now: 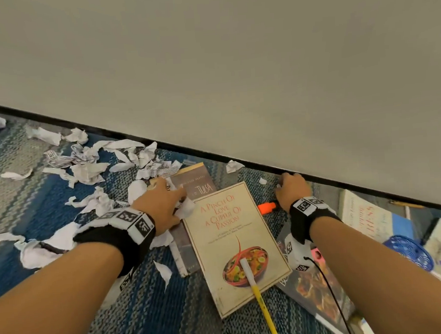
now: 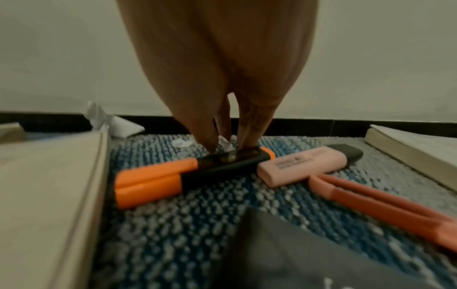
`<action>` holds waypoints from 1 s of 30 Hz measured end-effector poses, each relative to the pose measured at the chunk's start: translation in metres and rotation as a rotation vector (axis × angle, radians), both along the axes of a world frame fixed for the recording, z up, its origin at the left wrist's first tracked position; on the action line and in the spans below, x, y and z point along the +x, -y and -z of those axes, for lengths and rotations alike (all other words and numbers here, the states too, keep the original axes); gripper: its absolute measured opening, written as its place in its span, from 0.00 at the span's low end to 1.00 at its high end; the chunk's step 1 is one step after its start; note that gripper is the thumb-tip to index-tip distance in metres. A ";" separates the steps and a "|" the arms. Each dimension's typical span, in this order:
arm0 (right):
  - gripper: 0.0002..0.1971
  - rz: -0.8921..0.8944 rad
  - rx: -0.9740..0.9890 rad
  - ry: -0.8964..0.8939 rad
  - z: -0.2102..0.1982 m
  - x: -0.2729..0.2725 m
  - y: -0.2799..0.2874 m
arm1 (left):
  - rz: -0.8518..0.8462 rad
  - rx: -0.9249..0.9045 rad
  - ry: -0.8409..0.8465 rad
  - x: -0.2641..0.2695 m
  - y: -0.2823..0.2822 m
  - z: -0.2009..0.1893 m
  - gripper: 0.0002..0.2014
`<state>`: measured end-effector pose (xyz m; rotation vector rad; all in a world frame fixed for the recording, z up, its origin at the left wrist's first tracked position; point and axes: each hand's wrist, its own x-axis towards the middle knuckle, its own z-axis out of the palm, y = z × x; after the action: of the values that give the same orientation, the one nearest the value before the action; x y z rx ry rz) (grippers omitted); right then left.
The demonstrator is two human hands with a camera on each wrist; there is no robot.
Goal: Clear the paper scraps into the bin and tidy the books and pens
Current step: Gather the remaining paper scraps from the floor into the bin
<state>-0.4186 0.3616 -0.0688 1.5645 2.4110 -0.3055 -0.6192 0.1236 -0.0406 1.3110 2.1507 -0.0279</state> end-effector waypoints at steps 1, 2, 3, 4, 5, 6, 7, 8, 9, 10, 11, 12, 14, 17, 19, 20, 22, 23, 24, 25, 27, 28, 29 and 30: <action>0.15 -0.003 0.027 -0.037 0.005 0.002 -0.004 | -0.027 0.010 0.000 0.001 -0.001 0.003 0.22; 0.13 0.001 0.049 -0.077 0.008 0.002 -0.007 | -0.051 0.026 -0.002 0.001 -0.004 0.007 0.20; 0.11 0.011 0.066 -0.130 0.011 0.002 -0.009 | -0.064 0.042 -0.005 0.001 -0.006 0.009 0.19; 0.09 0.027 0.076 -0.205 0.012 0.000 -0.009 | -0.064 0.062 -0.003 0.000 -0.008 0.012 0.18; 0.08 0.041 0.089 -0.292 0.013 -0.002 -0.009 | -0.061 0.087 0.001 0.000 -0.010 0.013 0.17; 0.08 0.051 0.103 -0.369 0.014 -0.007 -0.008 | -0.063 0.114 0.007 -0.001 -0.013 0.014 0.17; 0.07 0.052 0.109 -0.422 0.015 -0.012 -0.006 | -0.070 0.142 0.013 -0.002 -0.014 0.014 0.17; 0.07 0.043 0.093 -0.439 0.015 -0.018 -0.003 | -0.082 0.172 0.013 -0.002 -0.016 0.014 0.17; 0.08 0.027 0.064 -0.432 0.016 -0.022 0.000 | -0.094 0.206 0.002 -0.003 -0.017 0.013 0.16; 0.10 0.016 0.032 -0.403 0.018 -0.026 0.003 | -0.106 0.243 -0.016 -0.003 -0.018 0.013 0.16; 0.10 0.006 0.015 -0.376 0.021 -0.028 0.004 | -0.118 0.283 -0.034 -0.002 -0.018 0.012 0.16; 0.10 0.002 0.019 -0.360 0.022 -0.029 0.005 | -0.132 0.324 -0.047 -0.002 -0.019 0.013 0.16; 0.07 0.005 0.053 -0.356 0.024 -0.028 0.004 | -0.172 0.404 -0.056 -0.001 -0.018 0.013 0.12; 0.08 0.046 0.051 -0.336 0.022 -0.028 0.002 | -0.255 0.509 -0.017 -0.003 -0.016 0.014 0.06; 0.08 0.076 0.072 -0.391 0.019 -0.032 0.006 | -0.320 0.569 0.015 -0.007 -0.015 0.016 0.05; 0.08 0.091 0.074 -0.459 0.018 -0.035 0.009 | -0.350 0.583 0.025 -0.009 -0.014 0.017 0.04; 0.07 0.144 0.036 -0.617 0.015 -0.043 0.015 | -0.405 0.589 0.044 -0.015 -0.014 0.020 0.04; 0.07 0.174 0.004 -0.666 0.014 -0.048 0.019 | -0.428 0.591 0.054 -0.017 -0.013 0.021 0.05; 0.06 0.209 -0.020 -0.703 0.013 -0.052 0.023 | -0.444 0.590 0.061 -0.019 -0.012 0.023 0.06; 0.04 0.247 -0.046 -0.744 0.013 -0.056 0.026 | -0.452 0.591 0.060 -0.021 -0.012 0.024 0.07; 0.05 0.340 -0.126 -0.861 0.007 -0.064 0.036 | -0.458 0.592 0.055 -0.024 -0.010 0.025 0.07; 0.04 0.375 -0.177 -0.898 0.005 -0.069 0.041 | -0.460 0.595 0.058 -0.025 -0.008 0.025 0.07; 0.03 0.385 -0.189 -0.873 0.002 -0.073 0.043 | -0.461 0.606 0.067 -0.026 -0.006 0.025 0.07; 0.06 0.389 -0.176 -0.804 -0.001 -0.079 0.045 | -0.460 0.618 0.076 -0.027 -0.003 0.025 0.09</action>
<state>-0.4976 0.3166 -0.0675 2.0935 2.4353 -1.4154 -0.6465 0.1263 -0.0651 1.0501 2.4352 0.9168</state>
